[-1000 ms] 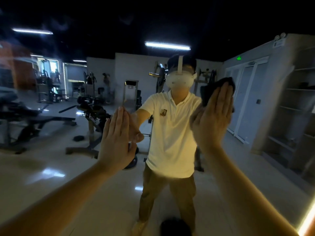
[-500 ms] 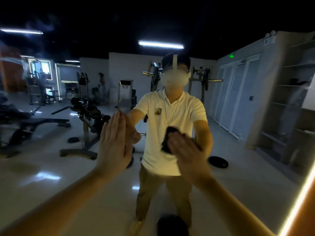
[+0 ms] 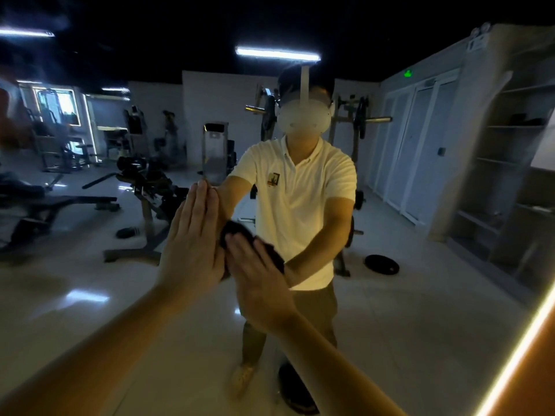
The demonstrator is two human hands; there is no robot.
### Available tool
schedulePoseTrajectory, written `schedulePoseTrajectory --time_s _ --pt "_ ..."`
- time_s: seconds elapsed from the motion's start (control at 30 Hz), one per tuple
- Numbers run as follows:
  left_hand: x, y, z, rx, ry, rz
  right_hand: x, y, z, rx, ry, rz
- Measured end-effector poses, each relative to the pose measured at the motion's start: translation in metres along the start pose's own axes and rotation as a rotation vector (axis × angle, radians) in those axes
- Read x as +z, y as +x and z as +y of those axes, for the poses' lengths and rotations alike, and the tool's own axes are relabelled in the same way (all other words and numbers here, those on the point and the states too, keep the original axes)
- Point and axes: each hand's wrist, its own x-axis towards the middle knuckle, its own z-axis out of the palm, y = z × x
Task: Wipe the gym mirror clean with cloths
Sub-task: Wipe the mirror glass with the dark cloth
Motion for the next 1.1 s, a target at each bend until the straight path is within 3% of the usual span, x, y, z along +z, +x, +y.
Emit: schedulePoseTrajectory --time_s 0.07,0.13,0.33,0.47,0.6,0.8,0.87,1.0,1.1 --pt "-0.003 -0.004 -0.003 -0.010 -0.013 0.000 0.002 -0.027 0.004 -0.161 -0.062 -0.166" --pt "-0.003 -0.010 -0.003 -0.017 -0.031 0.016 -0.007 -0.052 0.033 -0.121 -0.081 -0.160" --pt "0.019 -0.038 0.018 -0.059 -0.072 0.053 -0.080 -0.046 0.139 0.432 -0.130 0.186" --pt "0.033 -0.053 0.024 -0.128 -0.021 0.132 -0.066 -0.022 0.133 0.532 -0.040 0.412" --pt "0.050 -0.073 0.027 -0.150 -0.041 0.198 -0.027 -0.019 0.095 0.352 -0.027 0.429" --pt "0.083 -0.111 0.036 -0.120 -0.001 0.321 0.038 -0.075 0.040 -0.281 -0.294 0.093" --pt "0.097 -0.124 0.030 -0.092 0.030 0.320 0.039 -0.092 0.057 -0.338 -0.328 0.098" --pt "0.116 -0.139 0.019 -0.094 0.090 0.288 0.010 -0.099 0.104 0.057 -0.380 0.279" --pt "0.119 -0.140 0.012 -0.092 0.072 0.283 0.001 -0.088 0.098 0.293 -0.302 0.403"
